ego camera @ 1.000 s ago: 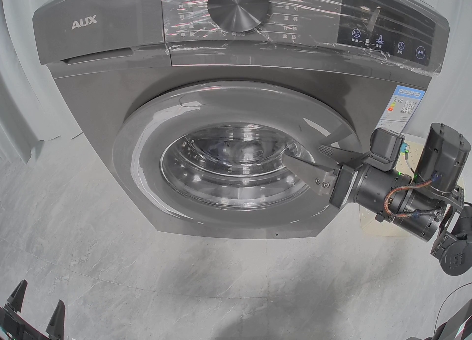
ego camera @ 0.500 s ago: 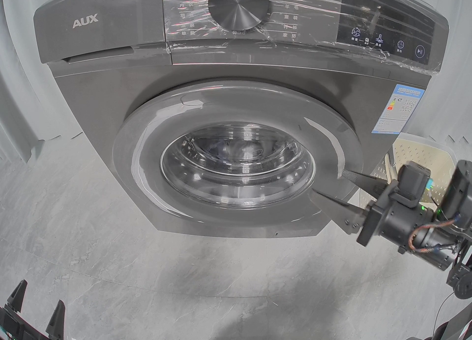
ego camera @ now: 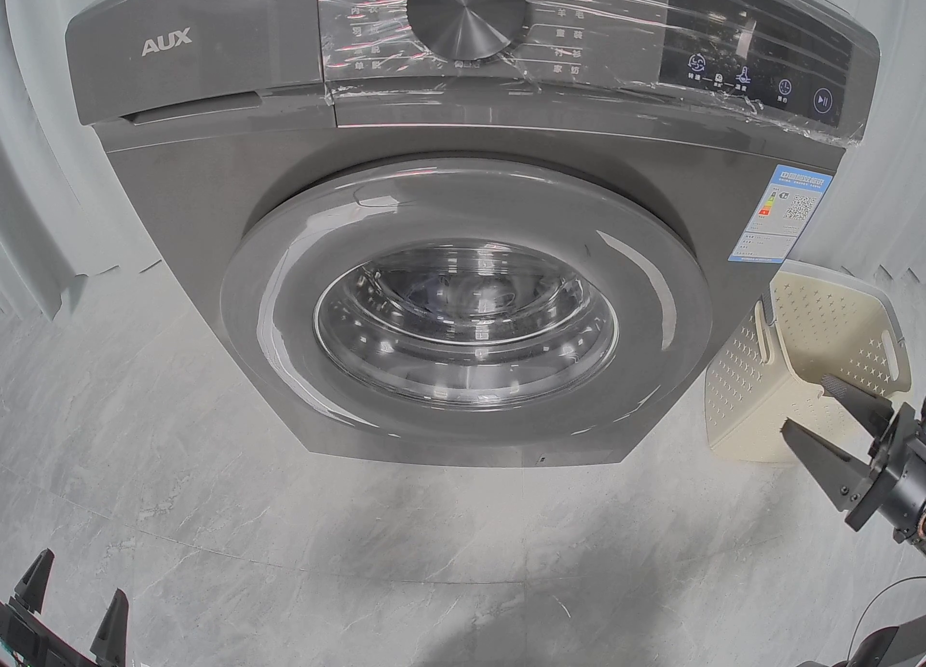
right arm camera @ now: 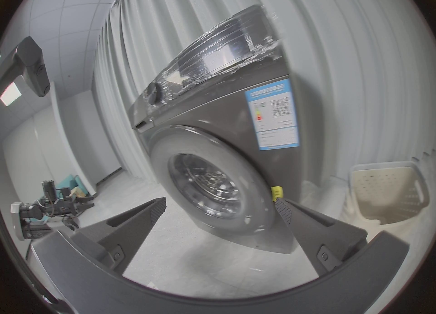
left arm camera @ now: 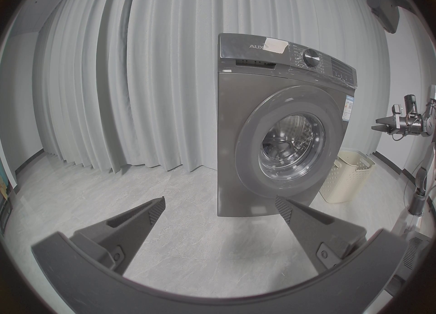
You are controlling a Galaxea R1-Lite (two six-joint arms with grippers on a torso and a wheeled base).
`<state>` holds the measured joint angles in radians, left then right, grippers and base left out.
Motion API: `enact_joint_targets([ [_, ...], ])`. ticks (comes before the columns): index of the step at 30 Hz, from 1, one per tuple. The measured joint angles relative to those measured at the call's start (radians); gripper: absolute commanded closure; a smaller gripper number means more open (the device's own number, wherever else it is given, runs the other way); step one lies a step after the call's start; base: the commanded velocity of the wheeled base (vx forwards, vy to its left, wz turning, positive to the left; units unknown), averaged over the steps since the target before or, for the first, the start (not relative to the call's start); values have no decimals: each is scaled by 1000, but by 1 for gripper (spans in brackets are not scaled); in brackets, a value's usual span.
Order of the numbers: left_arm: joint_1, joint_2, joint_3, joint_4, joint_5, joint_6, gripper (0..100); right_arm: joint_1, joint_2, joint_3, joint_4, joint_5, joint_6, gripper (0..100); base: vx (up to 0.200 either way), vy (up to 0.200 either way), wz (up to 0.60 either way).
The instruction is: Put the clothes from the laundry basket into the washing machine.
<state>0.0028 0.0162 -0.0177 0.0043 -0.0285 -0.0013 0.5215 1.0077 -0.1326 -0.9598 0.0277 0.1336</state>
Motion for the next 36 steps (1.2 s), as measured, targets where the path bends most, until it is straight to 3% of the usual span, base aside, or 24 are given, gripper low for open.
enact_joint_targets([
  [11,0,0,0,0,0,0,0,-301,-356,51,344,26,-48,0,0,0,0],
  [19,0,0,0,0,0,0,0,-455,-601,75,534,99,-83,0,0,0,0],
  [32,0,0,0,0,0,0,0,-508,-927,114,885,173,-109,0,0,0,0],
  [36,0,0,0,0,0,0,0,-515,-966,115,894,152,-101,0,0,0,0],
])
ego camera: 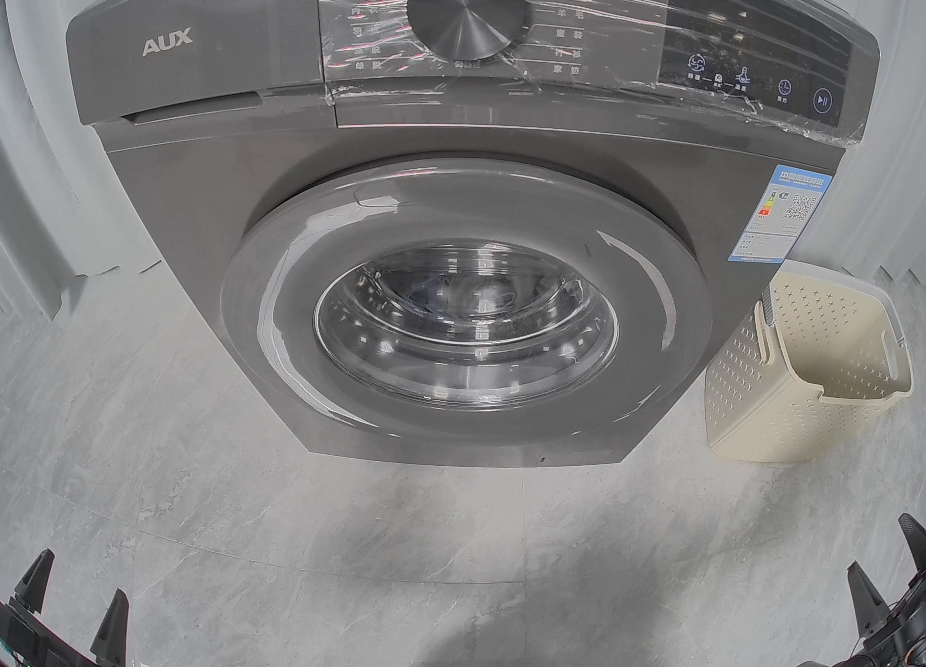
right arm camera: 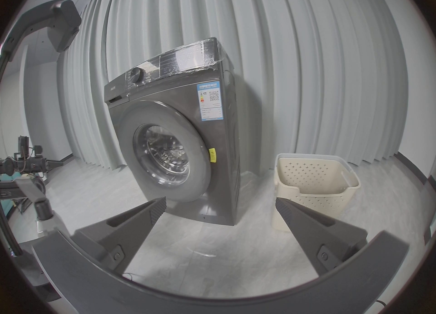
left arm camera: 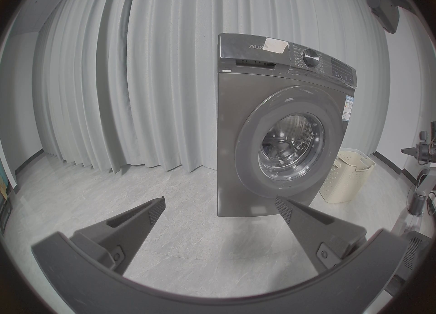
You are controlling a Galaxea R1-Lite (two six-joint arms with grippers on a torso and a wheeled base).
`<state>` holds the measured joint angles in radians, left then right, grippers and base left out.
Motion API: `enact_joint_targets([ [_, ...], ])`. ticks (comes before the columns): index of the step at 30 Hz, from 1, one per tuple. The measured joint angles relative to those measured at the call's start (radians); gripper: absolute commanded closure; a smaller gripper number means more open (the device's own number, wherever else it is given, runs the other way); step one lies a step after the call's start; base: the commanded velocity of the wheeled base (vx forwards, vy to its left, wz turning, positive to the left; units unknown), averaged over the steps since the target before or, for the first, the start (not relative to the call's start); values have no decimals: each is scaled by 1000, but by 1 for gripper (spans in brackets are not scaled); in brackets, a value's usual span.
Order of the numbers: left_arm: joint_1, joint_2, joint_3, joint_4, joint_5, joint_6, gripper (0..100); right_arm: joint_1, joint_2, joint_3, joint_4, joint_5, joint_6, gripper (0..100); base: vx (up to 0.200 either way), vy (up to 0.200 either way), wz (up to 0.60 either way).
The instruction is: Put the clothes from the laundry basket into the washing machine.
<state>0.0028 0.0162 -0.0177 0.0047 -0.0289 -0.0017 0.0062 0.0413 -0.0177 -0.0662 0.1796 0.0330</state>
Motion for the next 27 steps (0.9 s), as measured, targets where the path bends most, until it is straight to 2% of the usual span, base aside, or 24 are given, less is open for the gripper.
enact_joint_targets([
  [4,0,0,0,0,0,0,0,-1,-17,0,0,-81,11,0,0,0,0],
  [8,0,0,0,0,0,0,0,-3,-24,0,5,-137,36,0,0,0,0],
  [12,0,0,0,0,1,0,0,-3,-28,0,10,-133,37,0,0,0,0],
  [17,0,0,0,0,0,0,0,-3,-30,0,16,-78,33,0,0,0,0],
  [19,0,0,0,0,0,0,0,-3,-30,0,18,-93,21,0,0,0,0],
  [23,0,0,0,0,0,-1,0,-4,-30,0,56,-160,-4,0,0,0,0],
  [27,0,0,0,0,1,-5,0,-3,-30,0,85,-182,-8,0,0,0,0],
])
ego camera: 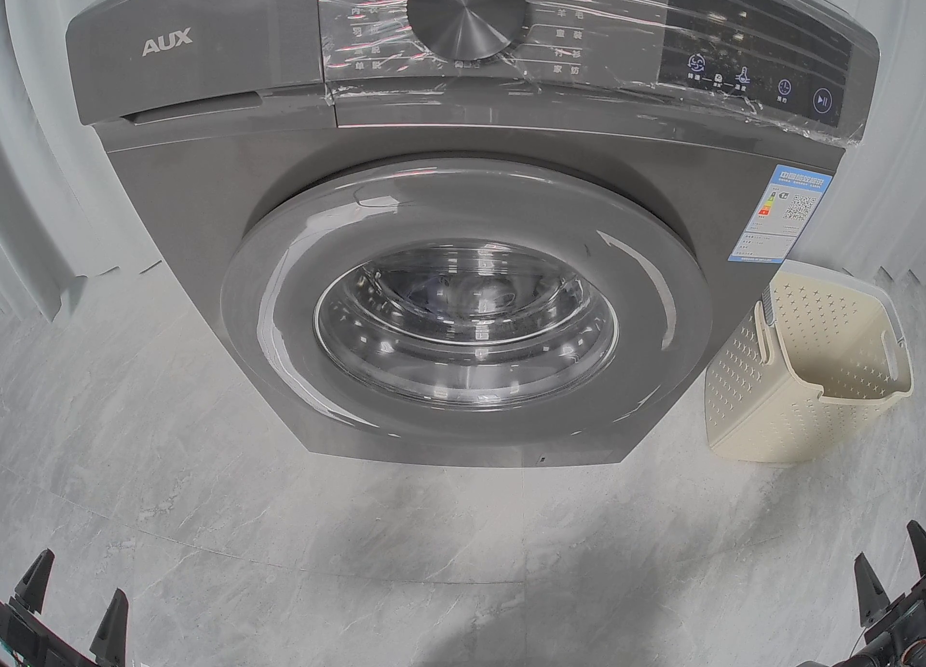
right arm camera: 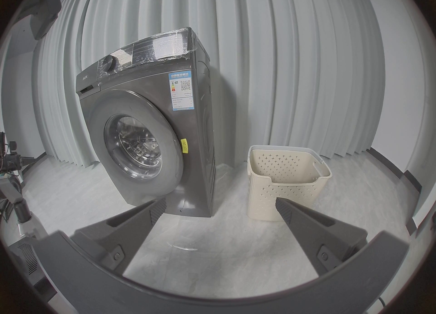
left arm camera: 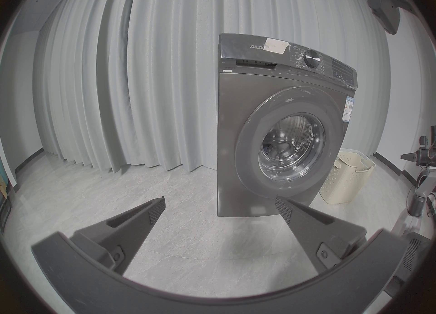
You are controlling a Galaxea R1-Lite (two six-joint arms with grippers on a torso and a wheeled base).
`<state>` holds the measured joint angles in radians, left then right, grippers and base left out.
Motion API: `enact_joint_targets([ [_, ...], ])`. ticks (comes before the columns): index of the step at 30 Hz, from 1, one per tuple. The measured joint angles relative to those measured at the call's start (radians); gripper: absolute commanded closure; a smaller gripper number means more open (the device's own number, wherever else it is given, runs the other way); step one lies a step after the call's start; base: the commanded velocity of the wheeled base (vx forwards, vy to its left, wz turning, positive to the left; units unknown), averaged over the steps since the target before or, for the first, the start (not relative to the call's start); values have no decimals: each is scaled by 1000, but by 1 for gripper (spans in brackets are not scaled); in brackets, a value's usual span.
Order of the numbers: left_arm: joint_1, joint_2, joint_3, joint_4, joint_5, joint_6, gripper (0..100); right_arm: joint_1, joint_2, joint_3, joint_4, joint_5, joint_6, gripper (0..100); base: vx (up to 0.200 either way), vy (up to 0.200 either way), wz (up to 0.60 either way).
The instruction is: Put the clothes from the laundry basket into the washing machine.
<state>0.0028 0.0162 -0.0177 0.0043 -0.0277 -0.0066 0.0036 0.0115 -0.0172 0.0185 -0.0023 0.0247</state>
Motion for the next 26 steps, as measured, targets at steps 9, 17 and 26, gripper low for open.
enact_joint_targets([
  [9,-1,0,0,0,0,-1,0,1,0,0,-11,4,-12,0,0,0,0],
  [17,0,0,0,0,0,0,0,-1,0,0,-11,3,-14,0,0,0,0],
  [26,0,0,0,-1,0,4,0,1,1,0,-11,4,-19,0,0,0,0],
])
